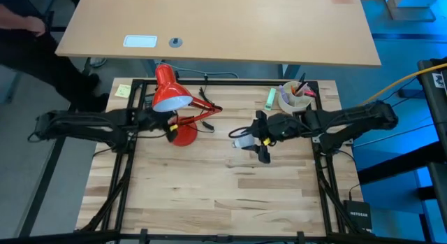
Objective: Screw lightbulb
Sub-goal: Insert the white lightbulb into the red desk lamp
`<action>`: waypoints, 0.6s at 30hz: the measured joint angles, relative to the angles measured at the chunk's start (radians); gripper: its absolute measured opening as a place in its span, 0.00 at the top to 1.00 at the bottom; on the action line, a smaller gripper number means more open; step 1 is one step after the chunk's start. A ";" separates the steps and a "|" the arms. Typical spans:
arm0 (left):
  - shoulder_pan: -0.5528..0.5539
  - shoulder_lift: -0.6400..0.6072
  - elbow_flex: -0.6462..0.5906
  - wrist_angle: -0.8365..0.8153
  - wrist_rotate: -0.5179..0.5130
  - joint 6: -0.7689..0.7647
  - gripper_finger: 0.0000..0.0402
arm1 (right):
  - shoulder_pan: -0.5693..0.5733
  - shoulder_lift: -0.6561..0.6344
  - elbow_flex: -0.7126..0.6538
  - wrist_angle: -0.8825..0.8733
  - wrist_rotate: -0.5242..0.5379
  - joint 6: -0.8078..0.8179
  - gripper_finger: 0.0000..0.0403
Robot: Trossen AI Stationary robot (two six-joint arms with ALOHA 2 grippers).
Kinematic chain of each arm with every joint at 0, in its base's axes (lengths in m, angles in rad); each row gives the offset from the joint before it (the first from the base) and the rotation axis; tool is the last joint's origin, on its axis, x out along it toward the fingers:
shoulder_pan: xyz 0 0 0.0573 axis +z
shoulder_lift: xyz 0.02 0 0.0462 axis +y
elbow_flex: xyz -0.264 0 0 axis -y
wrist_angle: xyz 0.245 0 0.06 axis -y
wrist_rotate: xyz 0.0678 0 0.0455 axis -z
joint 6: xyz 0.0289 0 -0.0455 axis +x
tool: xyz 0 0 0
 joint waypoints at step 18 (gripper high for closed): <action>0.258 0.075 -0.224 0.290 0.143 0.173 0.47 | -0.023 0.000 -0.001 0.077 0.052 -0.002 0.36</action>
